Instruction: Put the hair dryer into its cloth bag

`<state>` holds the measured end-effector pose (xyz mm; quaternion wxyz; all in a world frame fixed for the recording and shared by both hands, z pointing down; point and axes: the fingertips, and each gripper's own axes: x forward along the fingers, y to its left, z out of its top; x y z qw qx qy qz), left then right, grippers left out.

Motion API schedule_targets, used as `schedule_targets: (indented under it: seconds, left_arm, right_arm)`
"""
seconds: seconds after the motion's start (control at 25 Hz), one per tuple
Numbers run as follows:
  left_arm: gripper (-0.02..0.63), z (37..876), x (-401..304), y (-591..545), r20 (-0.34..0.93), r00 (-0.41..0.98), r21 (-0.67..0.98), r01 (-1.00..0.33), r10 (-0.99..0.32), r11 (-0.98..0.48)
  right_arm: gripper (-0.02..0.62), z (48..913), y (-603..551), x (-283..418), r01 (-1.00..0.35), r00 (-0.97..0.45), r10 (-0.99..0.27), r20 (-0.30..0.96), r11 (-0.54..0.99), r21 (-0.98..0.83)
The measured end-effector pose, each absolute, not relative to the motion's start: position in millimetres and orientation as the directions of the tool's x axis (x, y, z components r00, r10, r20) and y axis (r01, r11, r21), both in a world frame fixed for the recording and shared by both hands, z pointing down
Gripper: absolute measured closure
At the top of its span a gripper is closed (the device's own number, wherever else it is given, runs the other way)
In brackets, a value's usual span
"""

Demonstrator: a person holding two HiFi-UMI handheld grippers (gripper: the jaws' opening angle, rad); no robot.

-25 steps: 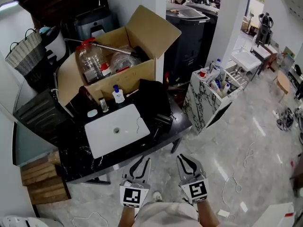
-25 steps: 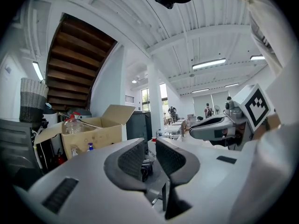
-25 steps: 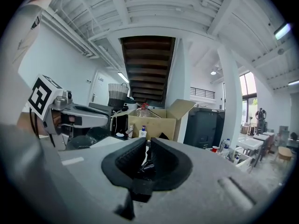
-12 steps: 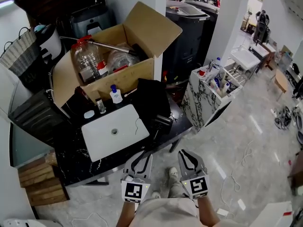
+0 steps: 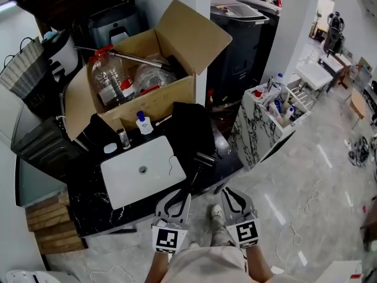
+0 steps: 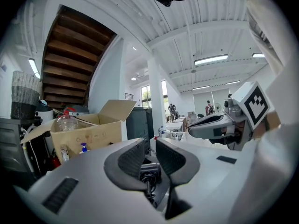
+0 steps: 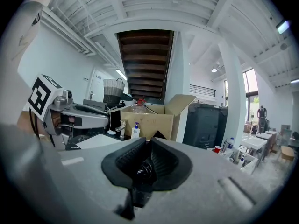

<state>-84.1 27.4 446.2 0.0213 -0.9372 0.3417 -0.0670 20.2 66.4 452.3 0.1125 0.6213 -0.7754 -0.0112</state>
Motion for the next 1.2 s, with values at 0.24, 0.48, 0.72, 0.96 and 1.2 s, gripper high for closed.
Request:
schedule_targets:
  seconds: [0.24, 0.48, 0.72, 0.96, 1.2]
  left_arm:
    - [0.531, 468.9, -58.9, -5.9, 0.178, 0.73, -0.043, -0.664, -0.659, -0.747]
    - [0.531, 485.3, -33.3, -31.2, 0.252, 0.693, -0.02, -0.694, -0.676, -0.72]
    - [0.531, 483.9, -12.6, -55.9, 0.26, 0.645, -0.041, -0.737, -0.719, -0.675]
    - [0.531, 476.6, 3.7, -81.3, 0.257, 0.588, -0.057, -0.783, -0.767, -0.62]
    - [0.531, 477.8, 18.4, -99.3, 0.27, 0.542, -0.069, -0.813, -0.796, -0.578]
  right_arm:
    - [0.575, 462.7, 30.5, 40.9, -0.941, -0.279, -0.934, 0.223, 0.312, 0.13]
    - [0.575, 478.4, -5.7, 61.5, -0.915, -0.363, -0.89, 0.277, 0.397, 0.077]
    - [0.575, 487.3, -36.4, 83.1, -0.897, -0.422, -0.859, 0.29, 0.442, 0.004]
    - [0.575, 479.4, -70.0, 101.9, -0.837, -0.512, -0.824, 0.243, 0.542, 0.073]
    - [0.575, 484.2, -91.1, 118.2, -0.818, -0.553, -0.794, 0.253, 0.575, 0.016]
